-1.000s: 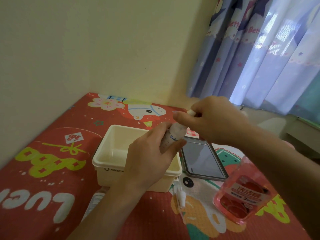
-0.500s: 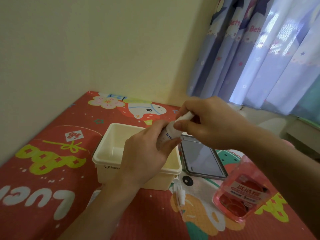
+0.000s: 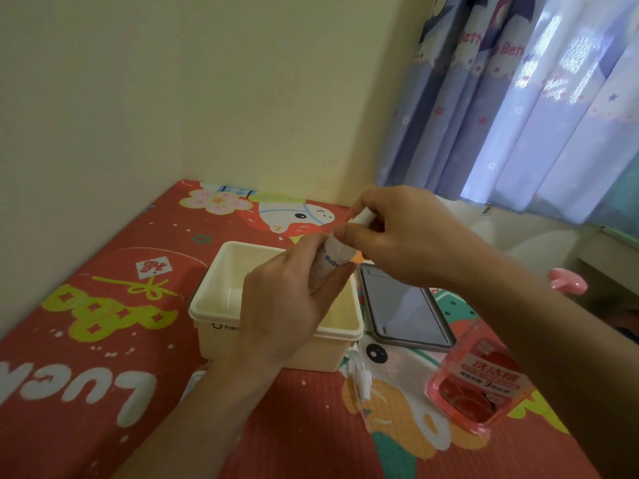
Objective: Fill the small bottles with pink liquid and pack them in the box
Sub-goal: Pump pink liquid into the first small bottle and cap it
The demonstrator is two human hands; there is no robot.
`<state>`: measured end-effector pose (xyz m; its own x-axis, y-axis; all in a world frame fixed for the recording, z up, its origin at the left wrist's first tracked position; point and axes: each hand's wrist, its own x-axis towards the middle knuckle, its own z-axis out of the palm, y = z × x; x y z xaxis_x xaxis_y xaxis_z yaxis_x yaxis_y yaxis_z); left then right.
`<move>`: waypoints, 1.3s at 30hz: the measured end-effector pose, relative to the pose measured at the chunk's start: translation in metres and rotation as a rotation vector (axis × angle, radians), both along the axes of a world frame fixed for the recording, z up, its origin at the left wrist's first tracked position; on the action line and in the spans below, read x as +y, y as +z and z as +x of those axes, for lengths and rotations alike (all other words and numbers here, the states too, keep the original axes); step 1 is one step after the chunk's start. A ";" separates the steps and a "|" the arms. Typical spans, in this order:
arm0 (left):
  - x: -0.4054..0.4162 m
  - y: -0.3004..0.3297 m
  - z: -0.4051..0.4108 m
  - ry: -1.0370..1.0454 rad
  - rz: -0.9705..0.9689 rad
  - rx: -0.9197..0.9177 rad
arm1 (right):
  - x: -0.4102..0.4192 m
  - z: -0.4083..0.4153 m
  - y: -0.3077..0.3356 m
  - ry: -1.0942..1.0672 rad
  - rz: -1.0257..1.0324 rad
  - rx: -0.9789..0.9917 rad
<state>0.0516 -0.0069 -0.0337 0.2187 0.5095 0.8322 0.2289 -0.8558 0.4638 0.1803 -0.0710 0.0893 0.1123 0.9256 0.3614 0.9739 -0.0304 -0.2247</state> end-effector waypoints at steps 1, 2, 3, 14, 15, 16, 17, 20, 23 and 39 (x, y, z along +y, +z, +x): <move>0.000 0.002 -0.001 -0.027 -0.013 0.024 | -0.003 0.001 0.000 -0.005 0.004 -0.010; 0.000 0.004 -0.002 -0.051 -0.041 0.056 | -0.007 0.002 -0.001 -0.008 0.003 -0.006; -0.001 0.006 -0.005 -0.064 -0.080 0.090 | -0.011 0.002 -0.003 -0.008 -0.003 0.012; -0.001 -0.007 -0.065 0.099 -0.052 0.195 | -0.030 -0.002 -0.050 0.082 -0.140 0.023; -0.003 -0.011 -0.073 0.118 -0.052 0.232 | -0.031 -0.003 -0.055 0.095 -0.152 0.021; -0.004 -0.015 -0.080 0.130 -0.058 0.273 | -0.031 -0.002 -0.059 0.102 -0.158 0.014; -0.006 -0.019 -0.085 0.144 -0.071 0.329 | -0.032 -0.002 -0.063 0.108 -0.160 0.004; -0.018 -0.035 -0.094 0.217 -0.146 0.550 | -0.032 -0.001 -0.078 0.118 -0.190 -0.035; -0.032 -0.050 -0.092 0.324 -0.192 0.709 | -0.031 -0.005 -0.097 0.129 -0.229 -0.077; -0.064 -0.072 -0.070 0.432 -0.322 0.946 | -0.029 -0.006 -0.128 0.117 -0.162 -0.020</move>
